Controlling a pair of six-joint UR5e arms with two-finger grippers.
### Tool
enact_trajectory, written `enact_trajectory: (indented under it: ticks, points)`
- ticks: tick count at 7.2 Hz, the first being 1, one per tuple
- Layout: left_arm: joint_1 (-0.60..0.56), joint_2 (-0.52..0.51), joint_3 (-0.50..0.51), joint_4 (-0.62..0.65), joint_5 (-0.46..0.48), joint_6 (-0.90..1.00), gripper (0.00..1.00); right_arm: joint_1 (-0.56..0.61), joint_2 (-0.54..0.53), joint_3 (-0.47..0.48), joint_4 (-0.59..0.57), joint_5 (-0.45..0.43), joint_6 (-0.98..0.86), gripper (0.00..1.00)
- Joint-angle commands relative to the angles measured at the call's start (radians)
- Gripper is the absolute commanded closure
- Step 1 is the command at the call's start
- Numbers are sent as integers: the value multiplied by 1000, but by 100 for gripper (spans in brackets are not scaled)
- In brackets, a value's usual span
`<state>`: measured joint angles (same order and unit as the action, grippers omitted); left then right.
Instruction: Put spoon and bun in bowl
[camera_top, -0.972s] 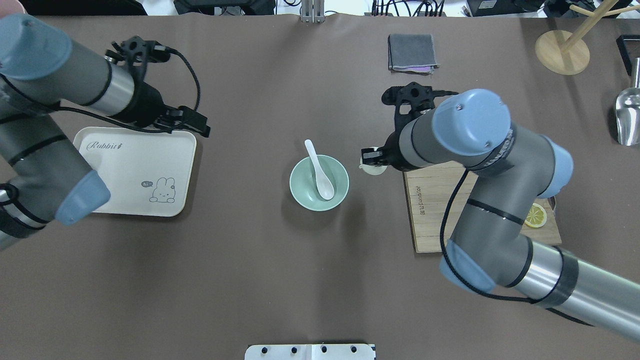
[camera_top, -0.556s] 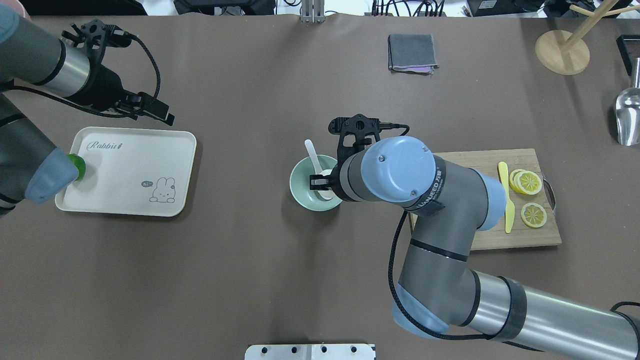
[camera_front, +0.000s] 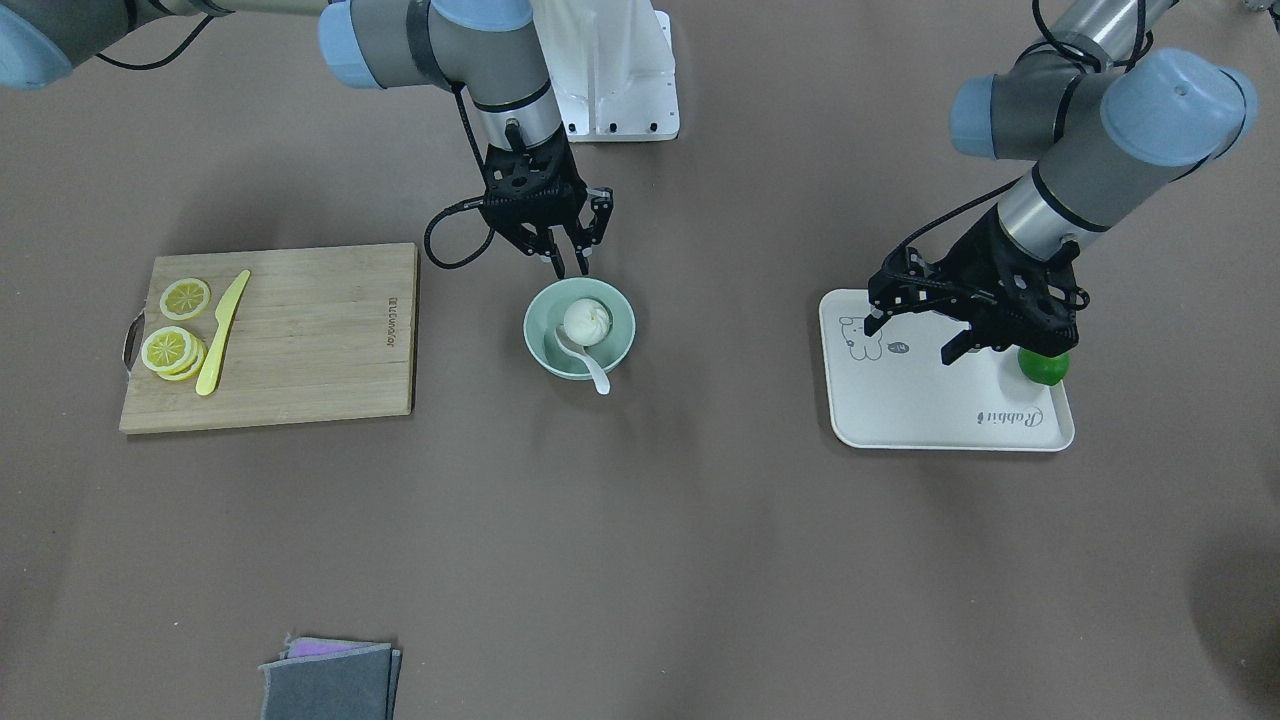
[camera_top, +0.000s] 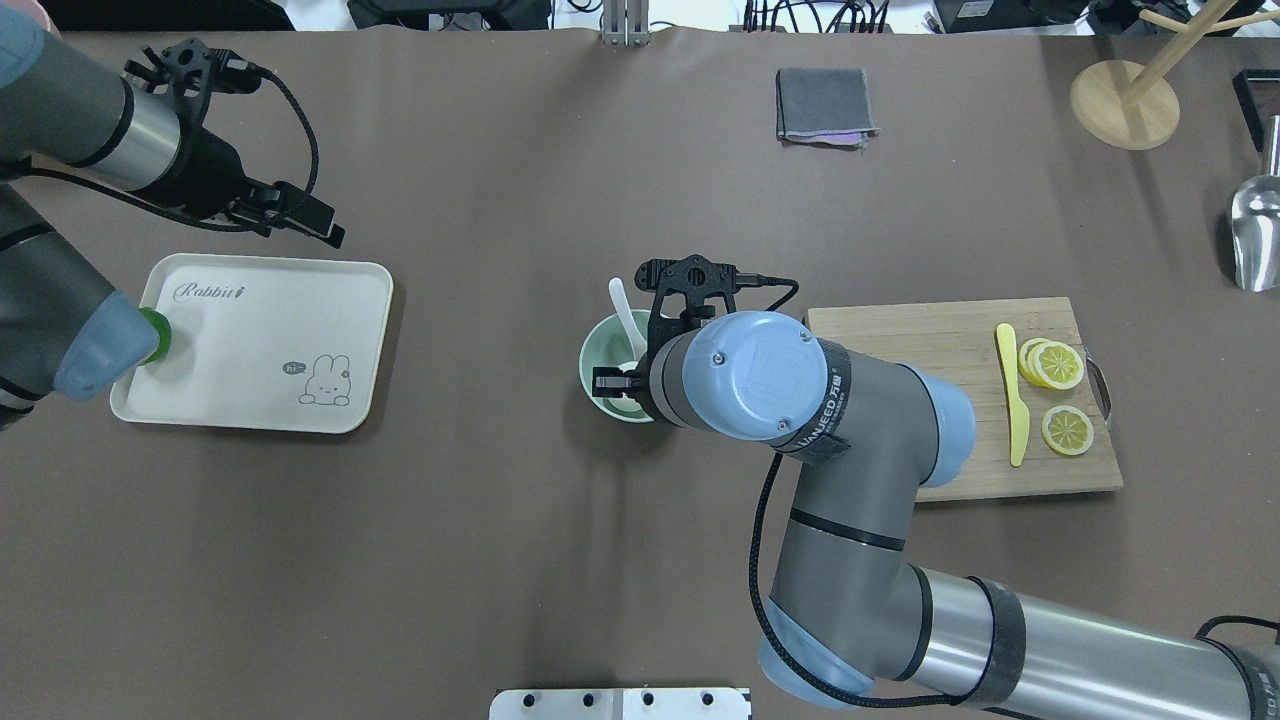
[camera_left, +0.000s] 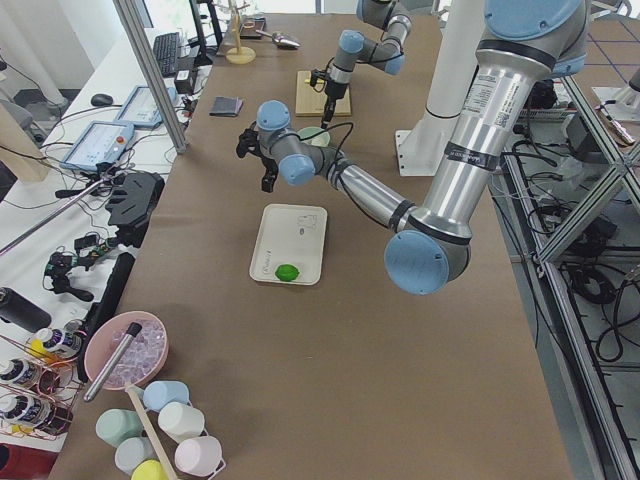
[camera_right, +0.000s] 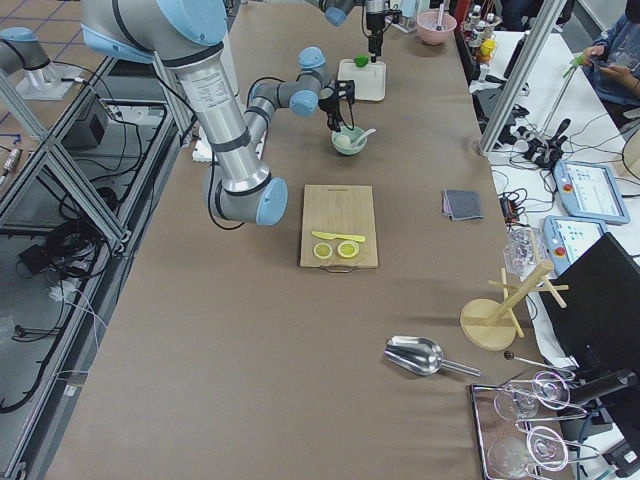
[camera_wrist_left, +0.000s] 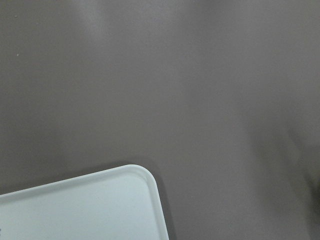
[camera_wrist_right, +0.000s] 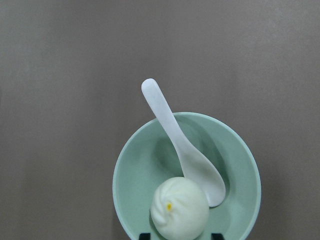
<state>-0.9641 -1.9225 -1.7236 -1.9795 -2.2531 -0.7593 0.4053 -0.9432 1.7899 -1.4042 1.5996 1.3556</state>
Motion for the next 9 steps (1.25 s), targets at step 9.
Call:
enact_trajectory:
  ticks: [9]
  points:
    - [-381, 375, -8, 266, -222, 727, 3, 729, -702, 180, 14, 674, -955, 0]
